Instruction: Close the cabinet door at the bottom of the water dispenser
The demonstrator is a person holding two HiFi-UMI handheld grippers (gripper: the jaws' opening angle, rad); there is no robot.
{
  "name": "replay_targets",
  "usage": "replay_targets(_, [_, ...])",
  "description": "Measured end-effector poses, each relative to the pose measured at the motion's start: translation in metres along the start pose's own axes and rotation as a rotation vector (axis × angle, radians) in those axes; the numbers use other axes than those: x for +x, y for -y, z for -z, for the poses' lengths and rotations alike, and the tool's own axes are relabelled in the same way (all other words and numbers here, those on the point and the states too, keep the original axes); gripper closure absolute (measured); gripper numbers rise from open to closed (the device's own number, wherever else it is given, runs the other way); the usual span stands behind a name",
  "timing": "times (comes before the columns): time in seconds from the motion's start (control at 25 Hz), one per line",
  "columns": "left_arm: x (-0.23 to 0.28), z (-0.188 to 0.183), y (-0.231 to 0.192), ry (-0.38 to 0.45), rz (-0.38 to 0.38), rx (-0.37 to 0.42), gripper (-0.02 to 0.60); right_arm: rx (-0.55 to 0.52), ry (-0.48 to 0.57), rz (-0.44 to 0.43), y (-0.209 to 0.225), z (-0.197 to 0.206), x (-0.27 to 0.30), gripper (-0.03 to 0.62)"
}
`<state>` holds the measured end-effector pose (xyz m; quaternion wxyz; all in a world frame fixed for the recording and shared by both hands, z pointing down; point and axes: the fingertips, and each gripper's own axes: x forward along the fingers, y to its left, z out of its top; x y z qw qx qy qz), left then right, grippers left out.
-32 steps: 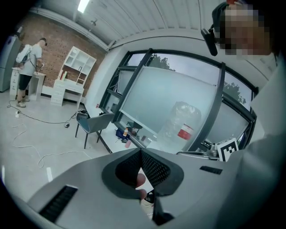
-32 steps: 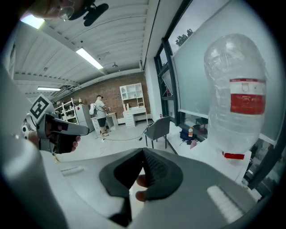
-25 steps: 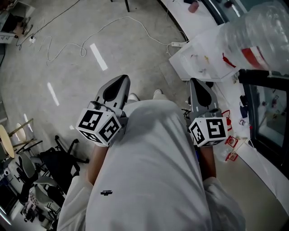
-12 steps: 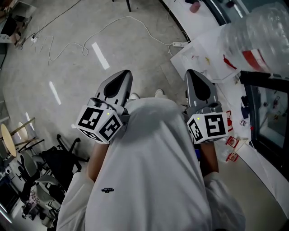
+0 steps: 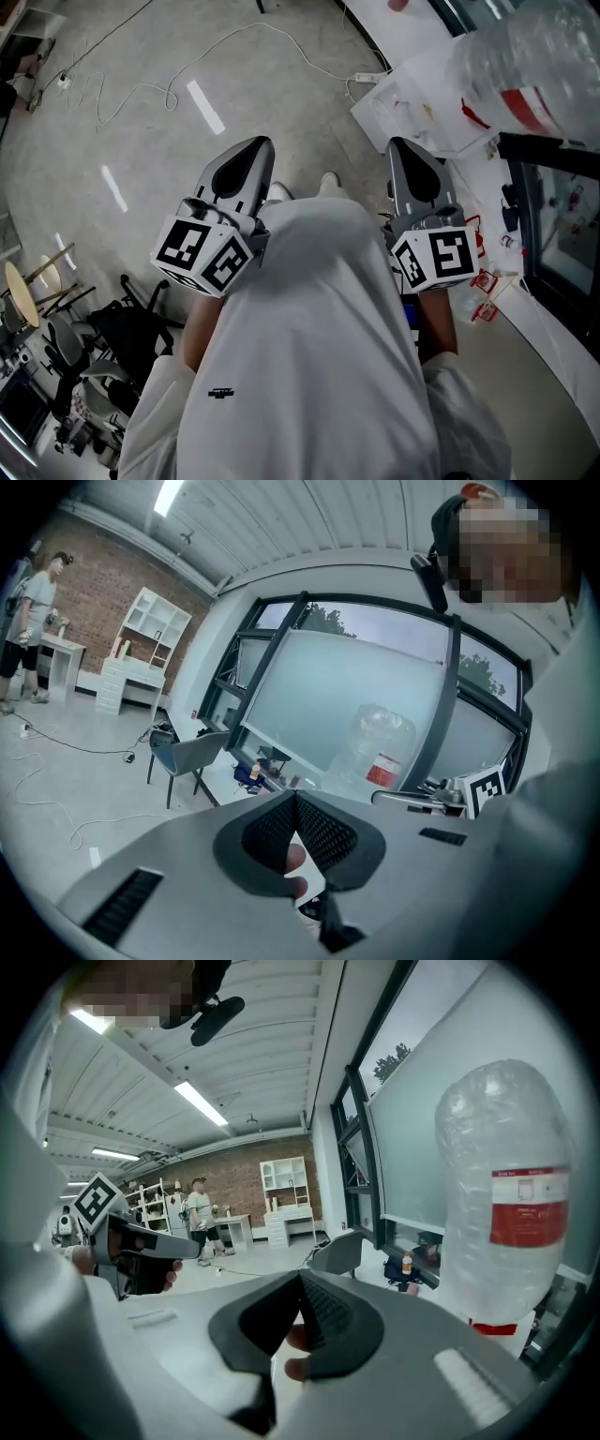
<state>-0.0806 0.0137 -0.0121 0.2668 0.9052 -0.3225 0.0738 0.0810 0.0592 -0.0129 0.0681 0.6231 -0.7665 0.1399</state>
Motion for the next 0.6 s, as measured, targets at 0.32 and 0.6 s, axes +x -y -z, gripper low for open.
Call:
replay_targets(0.32, [-0.008,0.001,0.003,-0.002,-0.006,-0.005,0.574,-0.009,-0.019,-0.034,-0.007,0.004,-0.008,0.585])
replay_targets(0.6, [-0.015,0.007,-0.002,-0.004,-0.015,-0.03,0.575,0.011,-0.006,-0.014,-0.01,0.003,-0.016,0.585])
